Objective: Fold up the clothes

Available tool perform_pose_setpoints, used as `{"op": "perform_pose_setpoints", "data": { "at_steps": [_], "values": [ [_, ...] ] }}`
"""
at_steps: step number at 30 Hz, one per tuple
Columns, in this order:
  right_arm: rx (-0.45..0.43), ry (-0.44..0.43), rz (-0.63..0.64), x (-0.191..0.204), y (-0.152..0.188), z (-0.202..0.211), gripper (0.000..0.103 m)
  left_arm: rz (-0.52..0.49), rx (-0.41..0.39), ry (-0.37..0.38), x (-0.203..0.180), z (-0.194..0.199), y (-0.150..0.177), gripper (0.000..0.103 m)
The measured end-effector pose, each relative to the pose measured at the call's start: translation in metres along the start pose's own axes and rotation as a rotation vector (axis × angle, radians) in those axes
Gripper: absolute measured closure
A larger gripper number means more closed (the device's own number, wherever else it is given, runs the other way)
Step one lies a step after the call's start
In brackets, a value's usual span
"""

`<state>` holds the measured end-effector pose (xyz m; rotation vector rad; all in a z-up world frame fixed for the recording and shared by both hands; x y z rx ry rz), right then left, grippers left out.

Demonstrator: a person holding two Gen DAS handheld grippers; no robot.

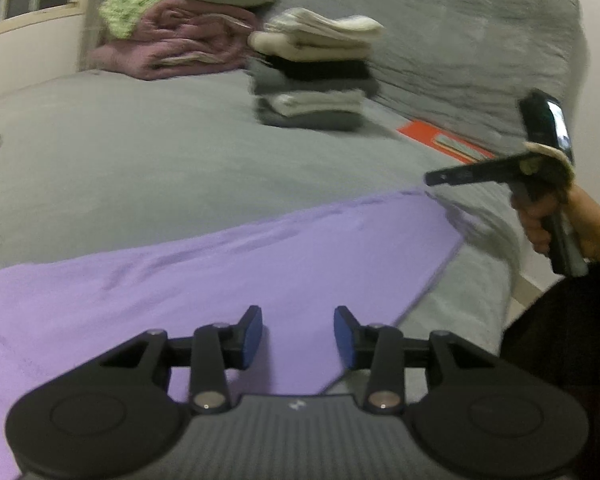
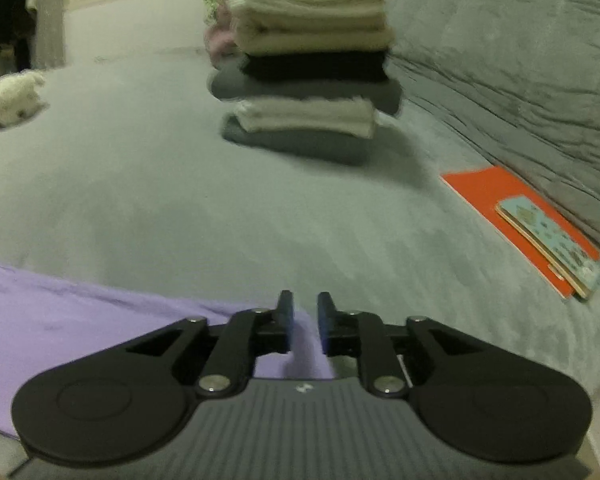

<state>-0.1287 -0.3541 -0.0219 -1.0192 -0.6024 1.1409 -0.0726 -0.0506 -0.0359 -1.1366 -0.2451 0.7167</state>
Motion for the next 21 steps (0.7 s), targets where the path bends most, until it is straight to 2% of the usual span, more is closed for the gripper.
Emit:
{"op": "perform_pose_setpoints", "data": {
  "at_steps": [1,6,11,16,21],
  "values": [
    [-0.002,-0.03,-0.007,0.005,-0.002,0.0,0.072,0.015,-0.009,-0.021,0.007,0.006,0.001,0.062],
    [0.002,-0.179,0.047,0.049,-0.007,0.002,0.072,0.068,-0.044,-0.144,0.04,0.041,0.01,0.062],
    [0.016,-0.339,0.073,0.091,-0.009,0.009,0.072,0.095,-0.074,-0.23,0.057,0.075,0.017,0.062],
    [0.026,-0.501,0.129,0.135,-0.008,0.021,0.072,0.139,-0.082,-0.336,0.074,0.11,0.028,0.063],
    [0.025,-0.621,0.208,0.179,-0.005,0.035,0.072,0.211,-0.083,-0.447,0.09,0.142,0.044,0.063]
  ]
}}
Point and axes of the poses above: each gripper's, at about its wrist camera, not at the fingertips, and z roughly against the way its jaws point, x to its left, y to its underside, the point moved 2 cm from there along -z, roughly the way its jaws point, and after that the axes turned 12 degrees about -x, right-handed, at the moved point
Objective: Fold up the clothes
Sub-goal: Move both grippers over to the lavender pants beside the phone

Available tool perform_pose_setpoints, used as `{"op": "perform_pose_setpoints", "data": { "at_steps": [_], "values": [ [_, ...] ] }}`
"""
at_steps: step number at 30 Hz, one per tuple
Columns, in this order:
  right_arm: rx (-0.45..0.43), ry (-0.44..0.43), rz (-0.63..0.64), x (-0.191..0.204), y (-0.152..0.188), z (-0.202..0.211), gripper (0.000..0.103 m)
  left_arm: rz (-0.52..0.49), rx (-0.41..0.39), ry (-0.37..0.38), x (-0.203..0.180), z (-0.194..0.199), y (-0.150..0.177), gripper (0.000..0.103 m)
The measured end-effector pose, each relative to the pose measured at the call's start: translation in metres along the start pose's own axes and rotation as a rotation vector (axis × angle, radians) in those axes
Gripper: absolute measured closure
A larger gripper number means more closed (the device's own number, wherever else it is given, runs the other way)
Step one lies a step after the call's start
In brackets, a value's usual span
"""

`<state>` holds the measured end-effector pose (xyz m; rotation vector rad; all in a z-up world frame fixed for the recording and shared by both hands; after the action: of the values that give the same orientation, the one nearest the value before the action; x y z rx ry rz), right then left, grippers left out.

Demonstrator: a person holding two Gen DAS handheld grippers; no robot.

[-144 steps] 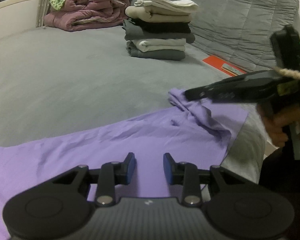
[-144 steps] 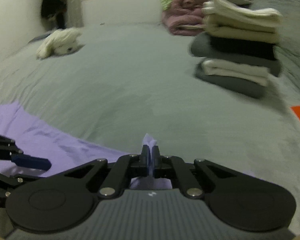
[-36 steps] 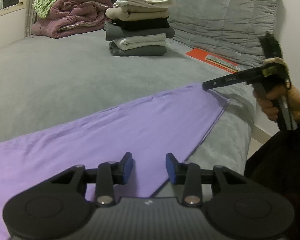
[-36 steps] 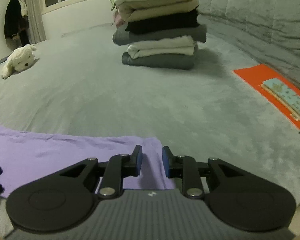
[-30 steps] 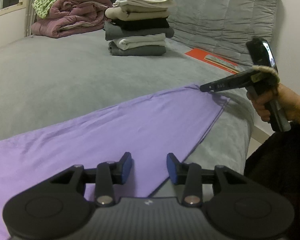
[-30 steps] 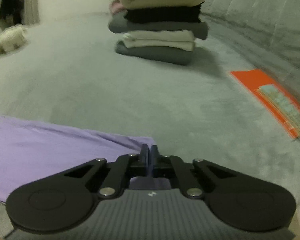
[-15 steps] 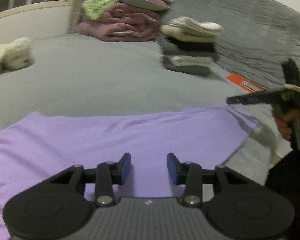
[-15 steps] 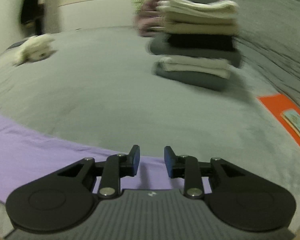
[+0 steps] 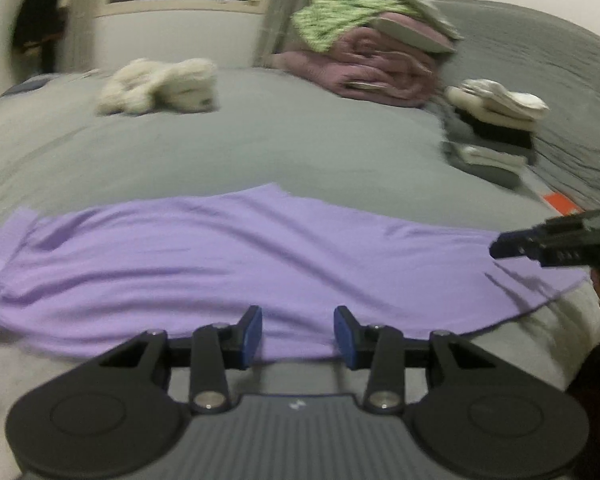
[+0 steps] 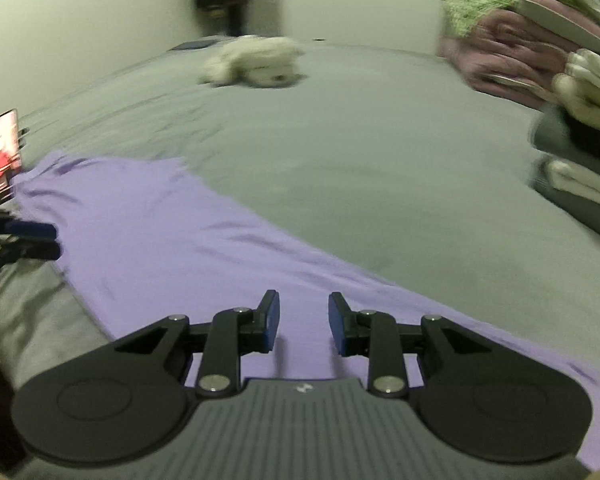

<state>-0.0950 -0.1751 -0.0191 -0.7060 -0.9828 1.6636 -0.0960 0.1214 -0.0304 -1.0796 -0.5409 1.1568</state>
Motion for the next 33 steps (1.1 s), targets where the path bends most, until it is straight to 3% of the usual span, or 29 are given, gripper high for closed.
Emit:
{"op": "perform_pose_setpoints", "data": {
  "at_steps": [10,18,23,27,33],
  "values": [
    [-0.034,-0.197,0.11,0.075,-0.013,-0.011,0.072,0.227,-0.086,-0.215,0.067,0.032,0.008,0.066],
    [-0.055,-0.352,0.194,0.139,-0.018,-0.023,0.075,0.355,-0.146,-0.282,0.094,0.035,0.006,0.074],
    [-0.038,-0.386,0.205,0.162,-0.017,-0.041,0.076,0.393,-0.122,-0.329,0.103,0.032,0.014,0.076],
    [-0.035,-0.394,0.19,0.173,-0.02,-0.056,0.081,0.445,-0.123,-0.352,0.11,0.032,0.018,0.086],
    [-0.017,-0.389,0.237,0.186,-0.016,-0.073,0.082,0.497,-0.135,-0.377,0.115,0.034,0.019,0.087]
  ]
}}
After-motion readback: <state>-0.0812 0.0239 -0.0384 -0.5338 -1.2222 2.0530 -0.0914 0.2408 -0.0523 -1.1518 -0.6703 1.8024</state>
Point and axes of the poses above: each gripper's, at about its wrist camera, not at the fingertips, and z roughly against the way its jaws point, x to its left, y to its underside, the point moved 2 cm from there along -z, roughly the way its jaws point, and after that the axes turned 12 degrees about -x, right-handed, at the moved point
